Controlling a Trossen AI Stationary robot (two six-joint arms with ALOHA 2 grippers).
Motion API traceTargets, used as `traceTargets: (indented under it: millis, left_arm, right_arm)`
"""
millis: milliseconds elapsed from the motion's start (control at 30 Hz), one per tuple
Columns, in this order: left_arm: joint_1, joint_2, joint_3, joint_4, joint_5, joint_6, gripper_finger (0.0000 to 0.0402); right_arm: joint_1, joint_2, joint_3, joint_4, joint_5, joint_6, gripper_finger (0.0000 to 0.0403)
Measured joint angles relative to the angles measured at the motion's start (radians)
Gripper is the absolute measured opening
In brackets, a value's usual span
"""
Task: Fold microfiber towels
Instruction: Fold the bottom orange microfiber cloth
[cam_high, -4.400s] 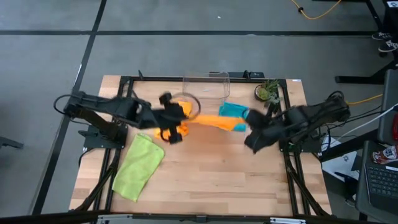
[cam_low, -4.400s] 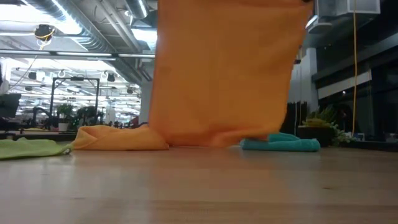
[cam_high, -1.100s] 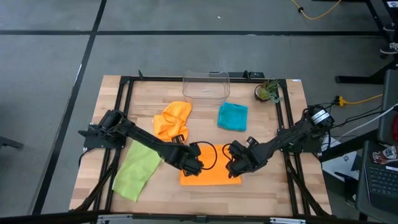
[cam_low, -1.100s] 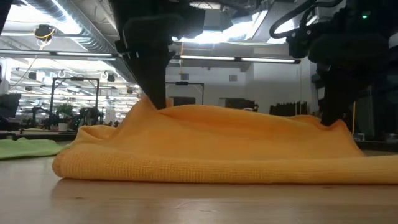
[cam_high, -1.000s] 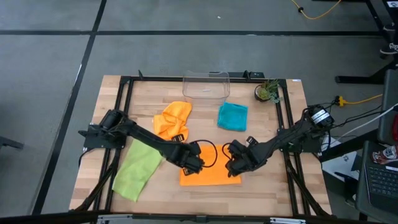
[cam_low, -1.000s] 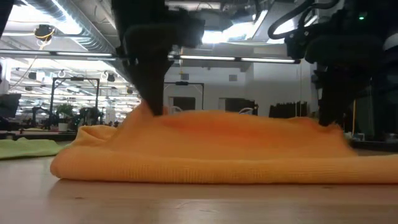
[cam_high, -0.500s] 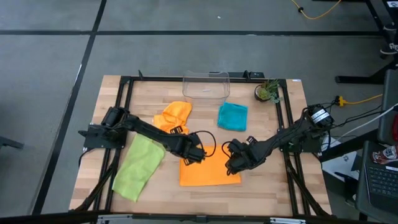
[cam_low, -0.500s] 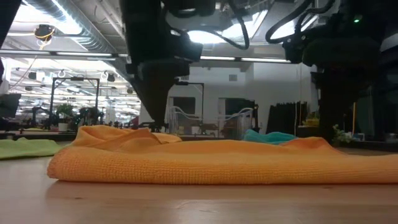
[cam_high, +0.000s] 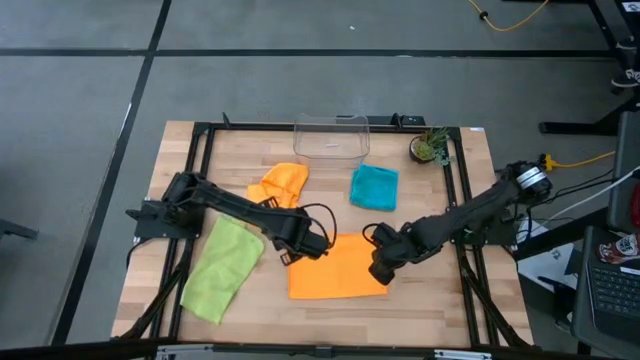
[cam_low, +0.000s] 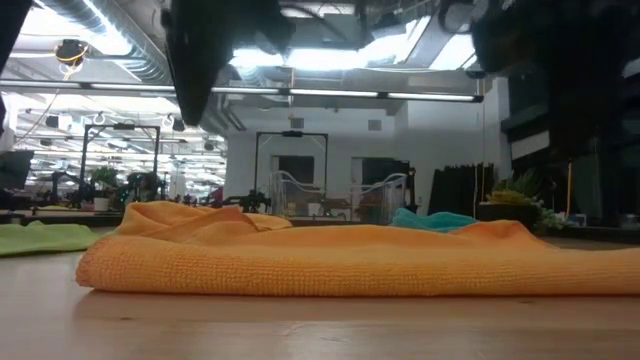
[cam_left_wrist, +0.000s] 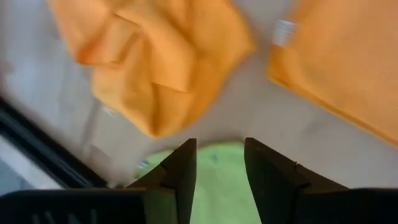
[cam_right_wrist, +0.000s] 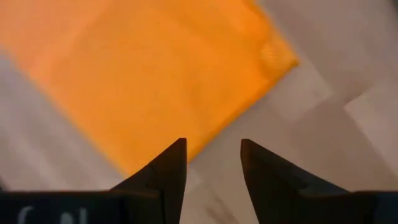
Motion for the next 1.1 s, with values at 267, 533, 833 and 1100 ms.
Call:
traceTargets:
  millis: [267, 533, 833, 1100]
  left_arm:
    - [-0.111, 0.0, 0.086, 0.008, 0.009, -0.123, 0.0127]
    - [-0.183, 0.001, 0.104, 0.008, -0.062, -0.291, 0.0127]
    - [-0.226, 0.001, 0.104, 0.008, -0.071, -0.402, 0.0127]
    - [-0.23, 0.001, 0.104, 0.008, -0.073, -0.403, 0.0127]
  right_arm:
    - [0.088, 0.047, -0.036, 0.417, 0.362, 0.055, 0.0152]
    - [0.113, 0.304, -0.048, 0.812, 0.775, -0.071, 0.0142]
    - [0.111, 0.545, -0.048, 0.932, 0.861, 0.091, 0.0129]
    - [0.092, 0.641, -0.04, 1.003, 0.795, -0.149, 0.0125]
